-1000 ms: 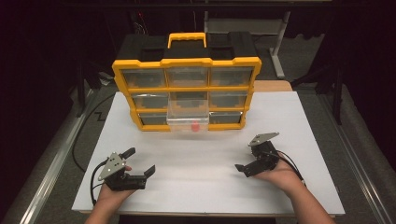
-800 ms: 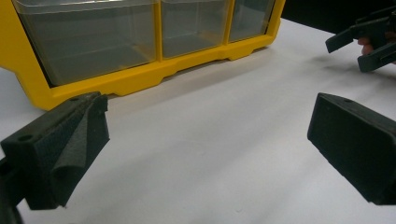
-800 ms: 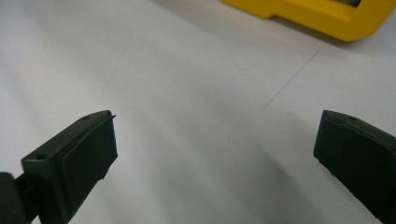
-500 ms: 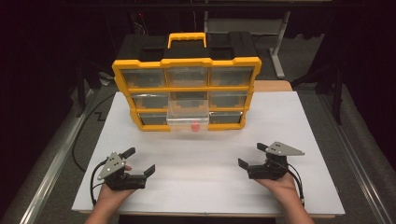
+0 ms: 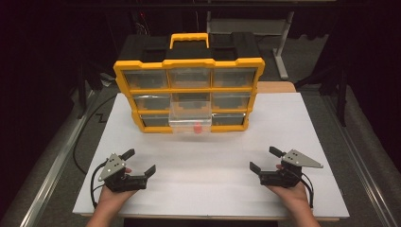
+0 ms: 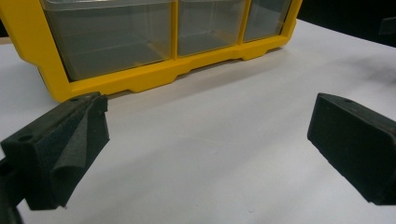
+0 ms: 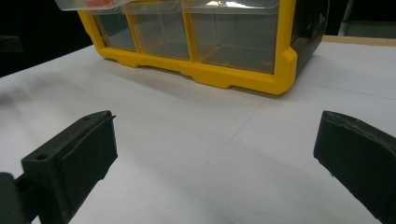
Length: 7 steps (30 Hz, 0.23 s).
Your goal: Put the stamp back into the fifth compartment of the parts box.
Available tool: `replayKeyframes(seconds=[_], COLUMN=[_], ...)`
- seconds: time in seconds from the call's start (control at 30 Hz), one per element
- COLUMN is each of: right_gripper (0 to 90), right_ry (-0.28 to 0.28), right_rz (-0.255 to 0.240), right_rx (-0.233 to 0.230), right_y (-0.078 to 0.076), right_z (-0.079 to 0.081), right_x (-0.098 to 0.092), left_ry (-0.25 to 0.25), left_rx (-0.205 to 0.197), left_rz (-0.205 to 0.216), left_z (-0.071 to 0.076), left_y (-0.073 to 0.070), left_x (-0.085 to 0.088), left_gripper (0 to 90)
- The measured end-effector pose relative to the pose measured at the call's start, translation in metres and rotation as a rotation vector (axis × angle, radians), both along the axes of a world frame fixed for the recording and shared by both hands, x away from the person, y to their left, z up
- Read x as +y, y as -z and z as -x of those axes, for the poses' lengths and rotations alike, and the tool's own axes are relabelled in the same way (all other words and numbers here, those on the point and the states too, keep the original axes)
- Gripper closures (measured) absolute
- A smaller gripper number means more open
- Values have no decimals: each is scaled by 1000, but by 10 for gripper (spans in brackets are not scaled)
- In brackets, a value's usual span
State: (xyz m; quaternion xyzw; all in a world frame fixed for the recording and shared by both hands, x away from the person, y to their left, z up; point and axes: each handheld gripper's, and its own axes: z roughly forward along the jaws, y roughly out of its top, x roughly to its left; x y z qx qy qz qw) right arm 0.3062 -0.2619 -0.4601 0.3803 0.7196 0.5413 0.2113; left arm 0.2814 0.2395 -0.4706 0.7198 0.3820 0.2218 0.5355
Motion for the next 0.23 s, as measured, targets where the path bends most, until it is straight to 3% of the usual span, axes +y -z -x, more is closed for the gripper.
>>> replayKeyframes(seconds=[0.23], right_gripper=[0], right_ry=[9], right_rz=[35], right_rx=[-5], right_y=[0], right_z=[3], right_x=[3], left_ry=[0], left_rx=[10], left_rz=[-20], left_z=[0], left_y=[0], left_x=[1], left_gripper=[3])
